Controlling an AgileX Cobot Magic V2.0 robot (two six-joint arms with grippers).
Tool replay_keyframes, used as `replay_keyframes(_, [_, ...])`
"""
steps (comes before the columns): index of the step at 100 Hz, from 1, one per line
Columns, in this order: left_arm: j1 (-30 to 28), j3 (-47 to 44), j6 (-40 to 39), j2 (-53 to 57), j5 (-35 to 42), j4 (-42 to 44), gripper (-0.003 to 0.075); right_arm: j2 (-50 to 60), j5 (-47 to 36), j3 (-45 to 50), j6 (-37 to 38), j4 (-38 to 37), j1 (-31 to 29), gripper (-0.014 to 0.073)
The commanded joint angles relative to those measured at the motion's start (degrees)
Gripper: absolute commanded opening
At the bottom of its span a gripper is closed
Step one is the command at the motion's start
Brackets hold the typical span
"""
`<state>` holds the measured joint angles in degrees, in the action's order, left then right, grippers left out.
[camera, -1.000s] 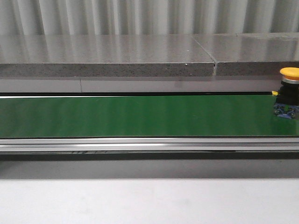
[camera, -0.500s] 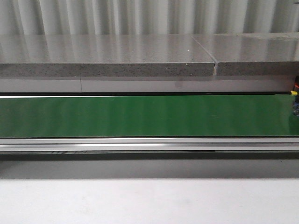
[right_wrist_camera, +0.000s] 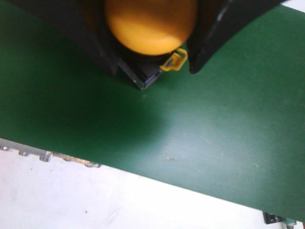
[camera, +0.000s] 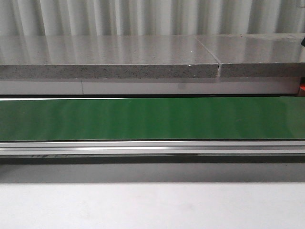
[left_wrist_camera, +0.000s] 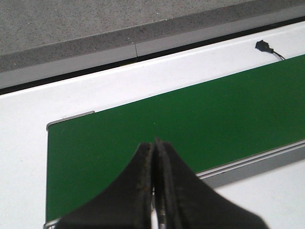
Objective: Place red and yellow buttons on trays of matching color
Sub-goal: 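Carry the yellow button into the yellow tray and open the right gripper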
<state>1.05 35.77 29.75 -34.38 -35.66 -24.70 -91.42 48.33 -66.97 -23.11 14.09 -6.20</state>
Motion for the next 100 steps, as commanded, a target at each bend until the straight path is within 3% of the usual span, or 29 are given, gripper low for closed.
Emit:
replay_keyframes(1, [0.34, 1.55, -0.18, -0.01, 3.93, -1.42, -0.0020, 2.73, 0.28, -1.36, -0.58, 0.53, -0.20, 0.0104])
replay_keyframes(22, [0.34, 1.55, -0.18, -0.01, 3.93, -1.42, -0.0020, 7.00, 2.66, -1.36, 2.01, 0.09, -1.70, 0.0104])
replay_keyframes(44, [0.34, 1.55, -0.18, -0.01, 3.93, -1.42, -0.0020, 12.88, 6.66, -1.36, 8.00, -5.65, -7.23, 0.0104])
replay_keyframes(67, [0.34, 1.55, -0.18, -0.01, 3.93, -1.42, -0.0020, 18.25, 8.51, -1.30, 14.03, -10.69, -18.30, 0.0104])
replay_keyframes(89, [0.34, 1.55, -0.18, -0.01, 3.93, -1.42, -0.0020, 18.88, 8.01, -0.72, 15.74, -11.13, -31.89, 0.0104])
replay_keyframes(100, [0.34, 1.55, -0.18, -0.01, 3.93, -1.42, -0.0020, 18.88, 5.18, 1.87, 16.49, -11.13, -35.88, 0.0104])
